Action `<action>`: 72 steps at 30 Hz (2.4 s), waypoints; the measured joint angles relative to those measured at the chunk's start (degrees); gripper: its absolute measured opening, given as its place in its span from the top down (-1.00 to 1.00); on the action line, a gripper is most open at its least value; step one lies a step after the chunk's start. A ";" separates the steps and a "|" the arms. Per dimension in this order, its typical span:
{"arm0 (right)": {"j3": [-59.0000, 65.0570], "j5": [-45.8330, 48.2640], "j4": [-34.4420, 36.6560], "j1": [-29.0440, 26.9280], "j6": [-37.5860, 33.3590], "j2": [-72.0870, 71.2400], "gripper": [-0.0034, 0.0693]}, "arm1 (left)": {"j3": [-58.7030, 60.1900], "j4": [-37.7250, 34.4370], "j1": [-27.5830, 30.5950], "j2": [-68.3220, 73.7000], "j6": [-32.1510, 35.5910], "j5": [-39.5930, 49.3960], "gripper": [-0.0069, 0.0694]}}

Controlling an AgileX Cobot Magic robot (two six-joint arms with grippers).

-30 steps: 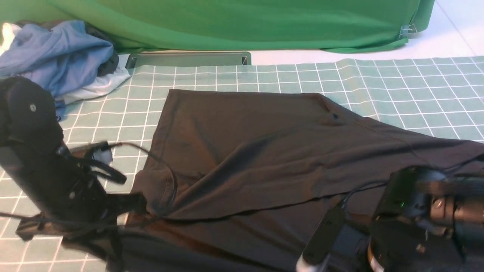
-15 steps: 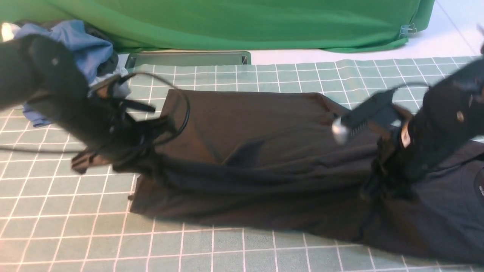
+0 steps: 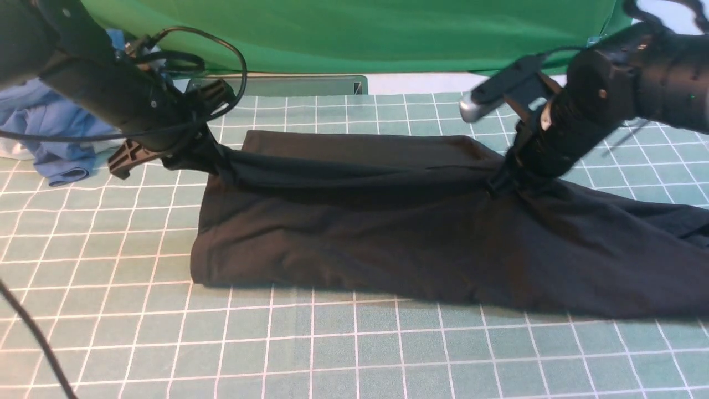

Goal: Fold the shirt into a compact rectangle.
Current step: 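Fold the black garment in half by bringing its near edge over to the far edge, then pull the folded dark garment lengthwise by its ends to straighten it flat on the table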

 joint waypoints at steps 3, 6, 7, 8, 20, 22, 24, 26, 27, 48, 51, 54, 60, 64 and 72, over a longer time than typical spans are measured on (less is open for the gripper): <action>-1.83 -3.20 -0.25 -0.05 0.00 2.36 0.73 | -0.14 -0.70 0.00 2.31 0.66 -4.66 0.77; -3.27 -5.82 -0.36 -0.10 0.18 4.19 0.71 | -0.14 -0.76 0.00 4.55 1.36 -10.97 0.77; -3.84 -6.43 -0.36 -0.10 0.18 4.70 0.70 | -0.14 -0.83 0.00 5.08 1.45 -12.51 0.77; -4.47 -6.76 -0.37 -0.11 0.18 5.10 0.69 | -0.14 -0.90 0.00 5.76 1.71 -14.27 0.77; -6.58 -13.70 -0.37 -3.60 0.24 10.89 0.60 | -0.18 -3.26 0.00 12.04 3.54 -27.70 0.77; -6.58 -14.89 -0.37 -4.25 0.19 12.04 0.58 | -0.18 -3.26 -0.15 12.27 5.19 -28.07 0.77; -6.58 -15.75 -0.37 -4.53 0.24 12.53 0.57 | -0.06 -3.26 -0.36 12.27 6.19 -28.34 0.77; -6.63 -17.64 -0.37 -5.01 0.24 13.56 0.52 | -0.07 -3.26 -0.99 12.28 7.47 -30.20 0.77; -6.63 -18.17 -0.37 -5.08 0.26 13.77 0.49 | -0.07 -3.26 -1.21 12.28 7.68 -30.85 0.76; -11.71 -11.50 -0.48 -5.20 2.50 11.61 0.53 | 0.47 3.13 -0.69 4.80 10.19 -18.62 -0.13; -12.98 -6.60 -0.32 -5.03 2.07 10.62 0.77 | 0.47 1.85 -0.76 4.86 10.09 -9.26 -0.06; -13.16 -0.34 0.02 -4.53 1.54 10.46 0.82 | 0.47 -0.24 -1.27 7.00 10.55 -3.21 0.13; -13.16 6.57 2.97 -2.21 1.35 10.46 0.82 | -2.38 -2.86 -1.59 13.60 14.60 -6.34 0.69; -13.16 6.63 4.11 0.04 1.30 10.46 0.82 | -5.89 -3.87 -1.59 17.34 14.68 -13.54 0.79; -13.22 8.65 4.41 1.47 0.64 10.46 0.82 | -11.30 -5.43 -1.09 22.05 14.87 -28.88 0.78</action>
